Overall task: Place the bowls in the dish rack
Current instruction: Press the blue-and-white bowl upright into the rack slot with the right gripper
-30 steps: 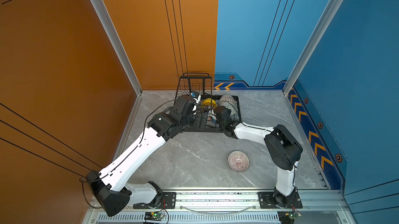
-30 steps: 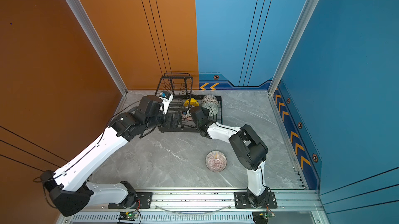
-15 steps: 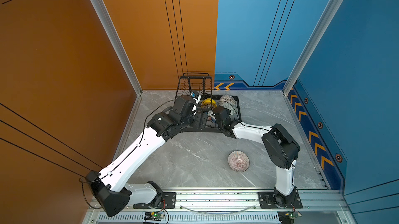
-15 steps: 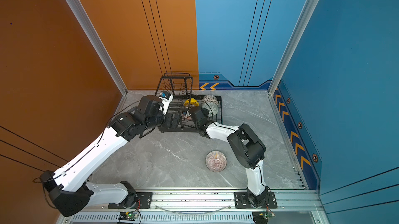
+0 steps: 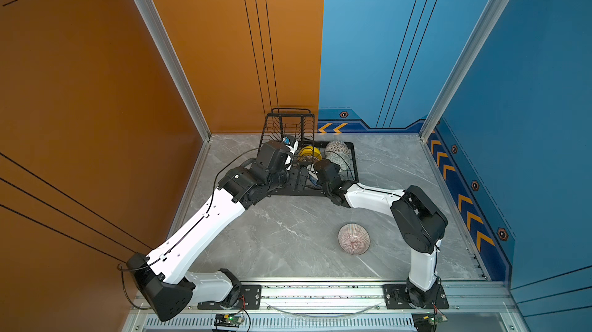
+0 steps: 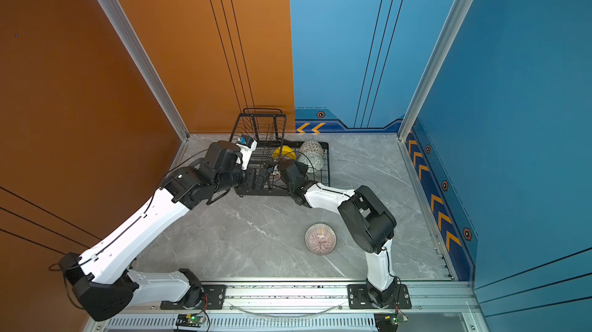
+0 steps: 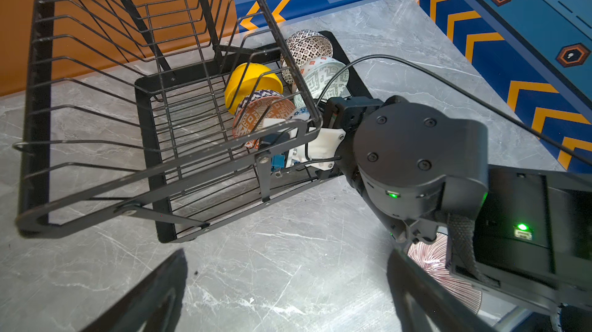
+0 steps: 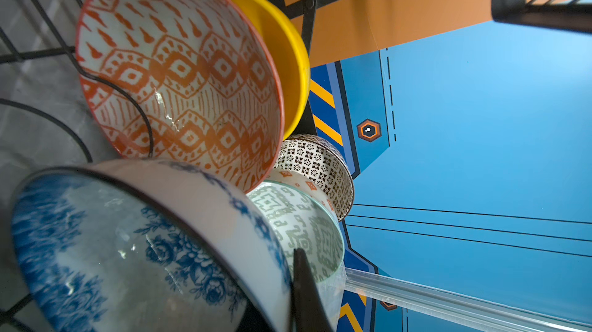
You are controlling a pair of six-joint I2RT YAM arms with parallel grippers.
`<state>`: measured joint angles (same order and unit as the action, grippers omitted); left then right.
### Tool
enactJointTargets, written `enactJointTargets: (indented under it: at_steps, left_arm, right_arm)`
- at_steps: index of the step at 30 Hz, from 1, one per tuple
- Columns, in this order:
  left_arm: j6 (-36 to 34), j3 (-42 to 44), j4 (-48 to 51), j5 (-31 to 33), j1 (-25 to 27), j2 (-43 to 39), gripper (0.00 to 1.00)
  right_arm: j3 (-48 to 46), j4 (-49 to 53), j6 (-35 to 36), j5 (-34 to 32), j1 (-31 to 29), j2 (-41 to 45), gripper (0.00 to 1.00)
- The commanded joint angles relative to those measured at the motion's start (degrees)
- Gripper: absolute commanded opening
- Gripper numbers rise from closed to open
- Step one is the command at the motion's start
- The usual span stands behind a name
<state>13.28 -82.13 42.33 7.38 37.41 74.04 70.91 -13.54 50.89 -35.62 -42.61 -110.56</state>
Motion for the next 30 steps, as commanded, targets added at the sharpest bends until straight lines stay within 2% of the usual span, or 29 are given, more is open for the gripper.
enactJointTargets:
  at_steps: [1, 15, 30]
  left_arm:
    - [-0.4, 0.1, 1.3, -1.1, -0.6, 0.3, 0.98]
    - [-0.2, 0.3, 1.3, -1.1, -0.3, 0.3, 0.98]
    - [0.1, -0.1, 1.3, -1.3, 0.3, 1.6, 0.98]
  right_arm:
    - [-0.7, -1.8, -1.9, 0.6, -0.4, 3.4, 0.0]
    - [0.5, -9.0, -4.2, 1.0, -1.4, -0.2, 0.0]
    - [-0.2, -14.6, -11.2, 2.4, -2.0, -2.9, 0.0]
